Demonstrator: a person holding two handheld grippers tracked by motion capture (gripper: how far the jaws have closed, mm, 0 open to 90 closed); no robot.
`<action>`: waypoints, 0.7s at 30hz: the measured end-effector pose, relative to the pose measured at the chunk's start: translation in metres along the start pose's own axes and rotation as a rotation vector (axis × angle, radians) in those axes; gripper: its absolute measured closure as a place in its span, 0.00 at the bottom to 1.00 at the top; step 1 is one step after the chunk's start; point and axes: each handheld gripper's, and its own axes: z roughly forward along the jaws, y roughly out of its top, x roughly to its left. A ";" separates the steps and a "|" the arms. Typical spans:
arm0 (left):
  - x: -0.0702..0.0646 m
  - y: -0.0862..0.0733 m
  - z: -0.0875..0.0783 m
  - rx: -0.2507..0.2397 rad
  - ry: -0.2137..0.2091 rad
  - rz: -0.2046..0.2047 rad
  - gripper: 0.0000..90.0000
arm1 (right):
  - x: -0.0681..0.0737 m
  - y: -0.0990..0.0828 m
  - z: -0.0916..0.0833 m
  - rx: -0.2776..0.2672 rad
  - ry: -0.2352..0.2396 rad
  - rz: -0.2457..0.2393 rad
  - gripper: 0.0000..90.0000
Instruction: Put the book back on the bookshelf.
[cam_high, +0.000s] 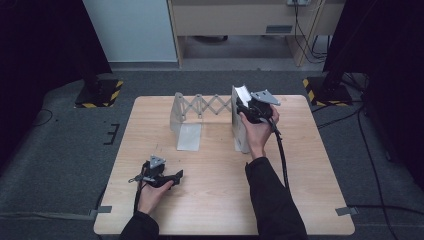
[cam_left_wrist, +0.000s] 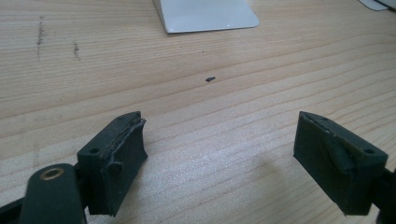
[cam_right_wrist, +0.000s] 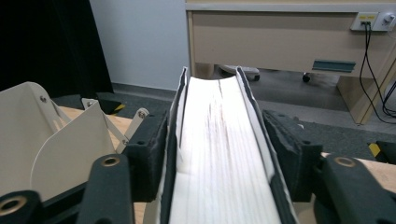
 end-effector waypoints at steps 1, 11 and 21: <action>0.000 0.000 0.000 0.001 0.001 0.002 0.17 | -0.001 0.000 -0.002 0.003 0.005 0.002 0.45; -0.005 0.001 0.002 0.023 0.014 0.044 0.13 | -0.008 -0.006 -0.036 0.018 0.084 -0.001 0.39; -0.008 0.000 0.003 0.042 0.033 0.079 0.11 | -0.012 -0.028 -0.050 0.051 0.115 -0.035 0.40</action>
